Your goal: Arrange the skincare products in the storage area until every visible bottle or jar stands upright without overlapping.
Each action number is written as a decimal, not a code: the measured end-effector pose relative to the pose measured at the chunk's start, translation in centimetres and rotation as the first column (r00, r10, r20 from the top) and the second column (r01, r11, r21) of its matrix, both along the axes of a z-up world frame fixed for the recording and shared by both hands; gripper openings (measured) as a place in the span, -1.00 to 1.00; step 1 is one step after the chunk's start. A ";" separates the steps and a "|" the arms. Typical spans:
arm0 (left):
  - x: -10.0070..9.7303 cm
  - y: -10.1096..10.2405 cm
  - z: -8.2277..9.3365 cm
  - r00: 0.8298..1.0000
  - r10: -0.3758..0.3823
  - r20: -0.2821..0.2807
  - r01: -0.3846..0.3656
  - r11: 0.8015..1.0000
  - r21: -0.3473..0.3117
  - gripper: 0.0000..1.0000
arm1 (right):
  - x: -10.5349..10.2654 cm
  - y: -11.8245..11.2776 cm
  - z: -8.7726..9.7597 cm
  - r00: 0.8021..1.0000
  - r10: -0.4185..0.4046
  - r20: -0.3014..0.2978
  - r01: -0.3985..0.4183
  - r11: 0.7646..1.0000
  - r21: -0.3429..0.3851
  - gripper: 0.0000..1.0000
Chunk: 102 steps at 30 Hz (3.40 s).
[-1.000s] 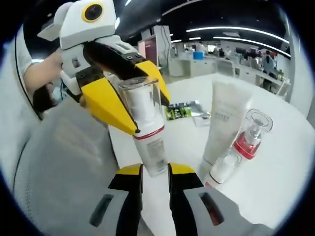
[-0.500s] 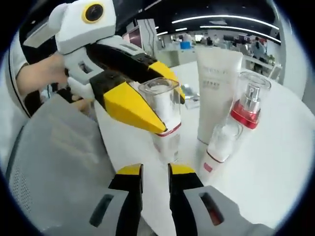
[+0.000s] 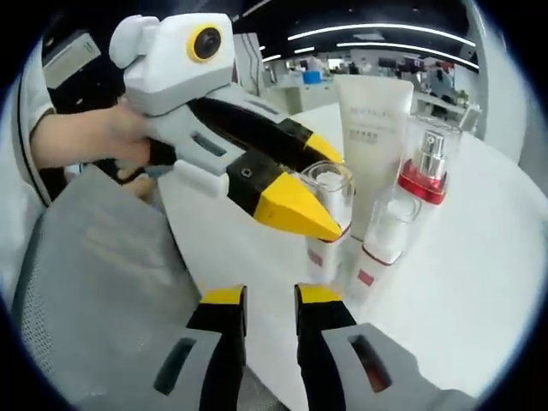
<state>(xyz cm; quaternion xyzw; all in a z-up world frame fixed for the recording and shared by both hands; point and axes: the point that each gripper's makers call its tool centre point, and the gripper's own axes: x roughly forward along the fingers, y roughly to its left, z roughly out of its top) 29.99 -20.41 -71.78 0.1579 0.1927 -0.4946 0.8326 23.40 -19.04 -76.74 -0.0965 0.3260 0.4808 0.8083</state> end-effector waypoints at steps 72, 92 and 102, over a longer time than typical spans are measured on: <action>1.0 -0.4 -0.9 0.999 -0.036 0.026 0.035 0.998 0.054 -0.43 | 0.0 0.0 -1.4 0.998 -0.016 -0.063 0.017 1.000 0.006 -0.54; 0.4 -0.1 0.5 0.999 -0.024 0.039 0.021 0.997 0.074 -0.29 | -0.1 -0.3 -0.3 0.999 -0.023 -0.048 0.023 1.000 0.006 -0.42; -0.6 1.4 1.5 0.999 -0.007 0.038 0.004 0.997 0.081 -0.18 | -0.3 -1.3 0.7 0.998 -0.053 -0.046 0.054 0.998 0.017 -0.29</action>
